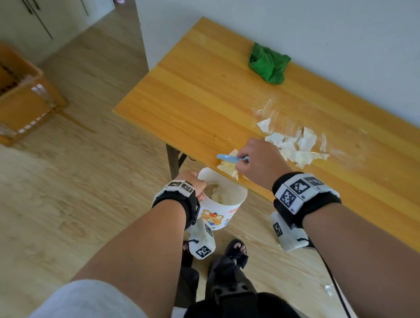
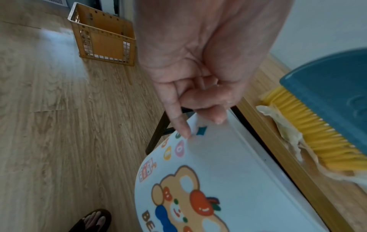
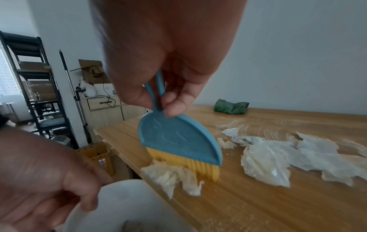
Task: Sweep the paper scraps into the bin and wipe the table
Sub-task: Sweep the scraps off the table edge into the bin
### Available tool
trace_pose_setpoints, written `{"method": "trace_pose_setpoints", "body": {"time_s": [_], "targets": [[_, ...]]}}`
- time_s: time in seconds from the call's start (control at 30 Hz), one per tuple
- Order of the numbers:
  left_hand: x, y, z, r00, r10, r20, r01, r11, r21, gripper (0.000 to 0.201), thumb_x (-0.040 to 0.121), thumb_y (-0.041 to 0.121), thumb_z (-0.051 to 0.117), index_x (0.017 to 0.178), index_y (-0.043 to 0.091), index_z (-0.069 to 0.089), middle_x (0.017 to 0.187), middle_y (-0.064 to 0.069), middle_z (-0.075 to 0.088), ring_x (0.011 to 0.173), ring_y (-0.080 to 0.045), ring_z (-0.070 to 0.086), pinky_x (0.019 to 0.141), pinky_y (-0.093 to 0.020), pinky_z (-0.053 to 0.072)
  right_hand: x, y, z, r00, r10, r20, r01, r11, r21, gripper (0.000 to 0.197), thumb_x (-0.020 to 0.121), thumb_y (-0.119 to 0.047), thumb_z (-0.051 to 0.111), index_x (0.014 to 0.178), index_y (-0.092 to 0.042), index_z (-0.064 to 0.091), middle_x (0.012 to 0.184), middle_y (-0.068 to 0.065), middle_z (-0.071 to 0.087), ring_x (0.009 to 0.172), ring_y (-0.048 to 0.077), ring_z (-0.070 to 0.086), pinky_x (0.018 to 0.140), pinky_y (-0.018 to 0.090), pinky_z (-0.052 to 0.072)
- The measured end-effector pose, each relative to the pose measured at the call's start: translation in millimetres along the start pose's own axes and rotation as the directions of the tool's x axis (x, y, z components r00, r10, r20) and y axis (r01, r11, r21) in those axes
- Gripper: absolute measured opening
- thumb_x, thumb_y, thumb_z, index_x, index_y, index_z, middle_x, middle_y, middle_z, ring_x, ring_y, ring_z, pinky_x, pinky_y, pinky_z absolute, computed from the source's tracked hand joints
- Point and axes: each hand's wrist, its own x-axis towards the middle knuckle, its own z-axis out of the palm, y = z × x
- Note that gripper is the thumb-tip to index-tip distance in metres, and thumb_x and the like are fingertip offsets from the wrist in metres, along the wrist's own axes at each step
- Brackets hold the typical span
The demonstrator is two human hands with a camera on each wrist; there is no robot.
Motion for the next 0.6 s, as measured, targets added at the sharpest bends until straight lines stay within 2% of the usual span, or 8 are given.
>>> {"method": "trace_pose_setpoints", "body": {"time_s": [0.07, 0.1, 0.13, 0.2, 0.37, 0.47, 0.53, 0.6], "targets": [[-4.6, 2.3, -0.7, 1.0, 0.0, -0.01, 0.0, 0.999, 0.032, 0.029, 0.087, 0.009, 0.048, 0.11, 0.011, 0.066, 0.055, -0.01, 0.065, 0.059, -0.026, 0.061, 0.076, -0.041, 0.061, -3.9, -2.1, -3.9, 0.998, 0.001, -0.062, 0.004, 0.998, 0.069, 0.021, 0.081, -0.015, 0.055, 0.081, -0.008, 0.075, 0.083, 0.015, 0.065, 0.074, 0.036, 0.059, 0.061, 0.041, 0.048], [-7.1, 4.0, -0.8, 1.0, 0.004, -0.025, -0.002, 0.997, 0.073, 0.03, 0.088, 0.009, 0.048, 0.113, 0.008, 0.065, 0.053, -0.007, 0.061, 0.053, -0.024, 0.058, 0.065, -0.032, 0.058, -4.5, -1.3, -6.4, 0.993, 0.014, -0.115, -0.001, 0.994, 0.112, 0.02, 0.079, -0.014, 0.056, 0.078, -0.007, 0.075, 0.081, 0.015, 0.065, 0.073, 0.035, 0.06, 0.062, 0.04, 0.049], [-10.6, 6.3, -0.7, 0.999, 0.012, -0.047, -0.006, 0.993, 0.119, 0.03, 0.09, 0.009, 0.048, 0.116, 0.004, 0.061, 0.052, -0.004, 0.056, 0.048, -0.02, 0.052, 0.053, -0.024, 0.049, -4.1, 0.2, -8.9, 0.985, 0.032, -0.168, -0.007, 0.989, 0.147, 0.019, 0.079, -0.013, 0.056, 0.078, -0.007, 0.075, 0.081, 0.013, 0.064, 0.072, 0.034, 0.06, 0.063, 0.04, 0.05], [-17.5, 10.2, -1.9, 0.997, 0.037, -0.063, -0.025, 0.983, 0.184, 0.026, 0.092, 0.01, 0.047, 0.112, 0.006, 0.063, 0.056, 0.002, 0.053, 0.047, -0.012, 0.048, 0.045, -0.021, 0.036, -0.8, 4.5, -13.7, 0.969, 0.069, -0.237, -0.028, 0.984, 0.175, 0.02, 0.082, -0.012, 0.056, 0.083, -0.007, 0.075, 0.086, 0.01, 0.061, 0.073, 0.031, 0.059, 0.062, 0.039, 0.049], [-15.9, 11.6, -2.5, 0.998, 0.029, -0.057, -0.02, 0.99, 0.142, 0.028, 0.091, 0.006, 0.05, 0.115, 0.007, 0.064, 0.06, 0.003, 0.055, 0.052, -0.012, 0.05, 0.051, -0.023, 0.039, 2.8, 11.6, -10.0, 0.979, 0.127, -0.157, -0.113, 0.989, 0.099, 0.026, 0.09, -0.015, 0.048, 0.096, -0.005, 0.072, 0.091, 0.008, 0.051, 0.075, 0.029, 0.053, 0.059, 0.029, 0.035], [-14.2, 10.5, -1.6, 0.998, 0.022, -0.058, -0.015, 0.994, 0.111, 0.032, 0.09, 0.006, 0.051, 0.119, 0.009, 0.064, 0.06, 0.005, 0.057, 0.053, -0.012, 0.053, 0.064, -0.025, 0.047, -1.6, 10.1, -2.8, 0.988, 0.129, -0.079, -0.124, 0.99, 0.061, 0.027, 0.091, -0.015, 0.047, 0.094, -0.006, 0.071, 0.088, 0.004, 0.045, 0.069, 0.026, 0.049, 0.052, 0.028, 0.031], [-14.4, 9.4, -2.4, 0.999, 0.026, -0.044, -0.021, 0.994, 0.106, 0.033, 0.089, 0.007, 0.05, 0.119, 0.011, 0.065, 0.062, 0.005, 0.06, 0.055, -0.011, 0.056, 0.07, -0.027, 0.048, -4.6, 7.9, -1.0, 0.992, 0.118, -0.046, -0.115, 0.991, 0.063, 0.025, 0.09, -0.016, 0.049, 0.094, -0.009, 0.072, 0.087, 0.005, 0.049, 0.07, 0.027, 0.051, 0.055, 0.029, 0.033], [-14.7, 10.0, -2.9, 0.998, 0.036, -0.046, -0.031, 0.995, 0.09, 0.035, 0.09, 0.006, 0.05, 0.122, 0.01, 0.063, 0.064, 0.004, 0.061, 0.055, -0.011, 0.056, 0.07, -0.027, 0.048, -7.2, 5.4, -1.1, 0.995, 0.099, 0.005, -0.099, 0.991, 0.089, 0.024, 0.086, -0.017, 0.053, 0.088, -0.01, 0.075, 0.081, 0.013, 0.061, 0.065, 0.028, 0.053, 0.051, 0.028, 0.034]]}}
